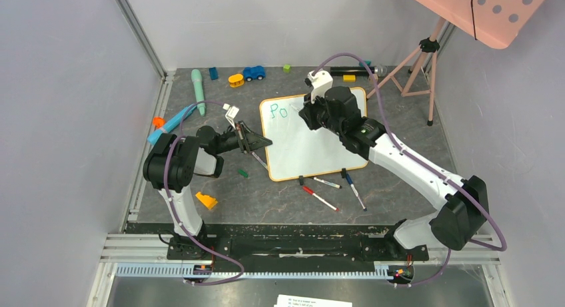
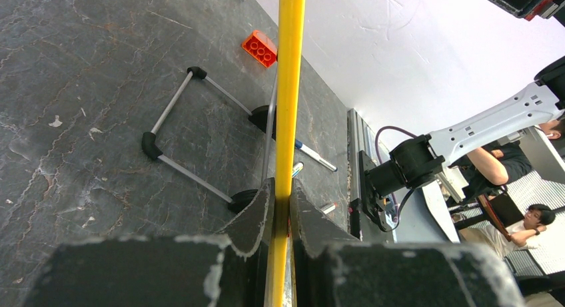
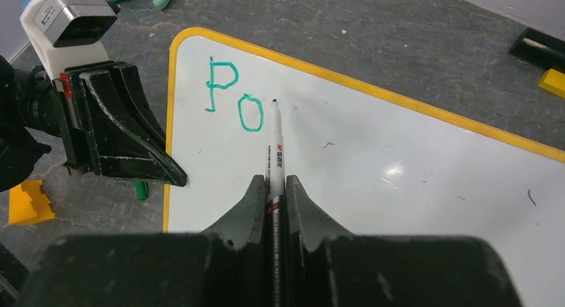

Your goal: Write a sentence on the whiteboard

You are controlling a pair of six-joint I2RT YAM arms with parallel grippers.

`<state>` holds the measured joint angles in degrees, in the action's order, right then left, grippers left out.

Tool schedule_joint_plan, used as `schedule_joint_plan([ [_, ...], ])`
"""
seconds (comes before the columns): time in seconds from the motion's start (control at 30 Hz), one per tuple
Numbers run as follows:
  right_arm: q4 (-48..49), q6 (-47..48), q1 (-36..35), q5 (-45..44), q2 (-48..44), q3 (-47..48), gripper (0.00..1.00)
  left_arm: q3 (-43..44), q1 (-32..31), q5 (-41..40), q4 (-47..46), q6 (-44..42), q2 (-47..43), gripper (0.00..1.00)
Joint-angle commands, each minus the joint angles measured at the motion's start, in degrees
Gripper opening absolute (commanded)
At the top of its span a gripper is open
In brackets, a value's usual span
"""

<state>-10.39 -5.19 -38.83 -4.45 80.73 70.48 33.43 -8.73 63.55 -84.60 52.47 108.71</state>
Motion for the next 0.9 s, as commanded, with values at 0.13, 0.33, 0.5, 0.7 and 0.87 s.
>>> schedule_joint_plan([
  [0.13,0.57,-0.98,0.15,-1.54,1.67,1.26,0.0,0.8,0.21,0.7,-4.61,-0.79,-1.74,0.02],
  [0.33,0.29,-1.13,0.24,-2.3,2.5,1.85,0.0,0.76,0.21,0.71,-4.61,-0.79,-1.74,0.02],
  [0.5,0.26,-1.22,0.33,-3.38,2.54,1.78,0.0,0.75,0.21,0.71,-4.61,-0.88,-1.81,0.02],
  [0.7,0.19,-1.18,0.77,-3.81,2.77,1.88,0.0,0.84,0.21,0.74,-4.61,-0.95,-1.74,0.02],
  [0.87,-0.07,-1.41,0.85,-3.85,3.59,2.27,0.0,0.78,0.18,0.66,-4.61,-0.96,-1.74,0.02],
])
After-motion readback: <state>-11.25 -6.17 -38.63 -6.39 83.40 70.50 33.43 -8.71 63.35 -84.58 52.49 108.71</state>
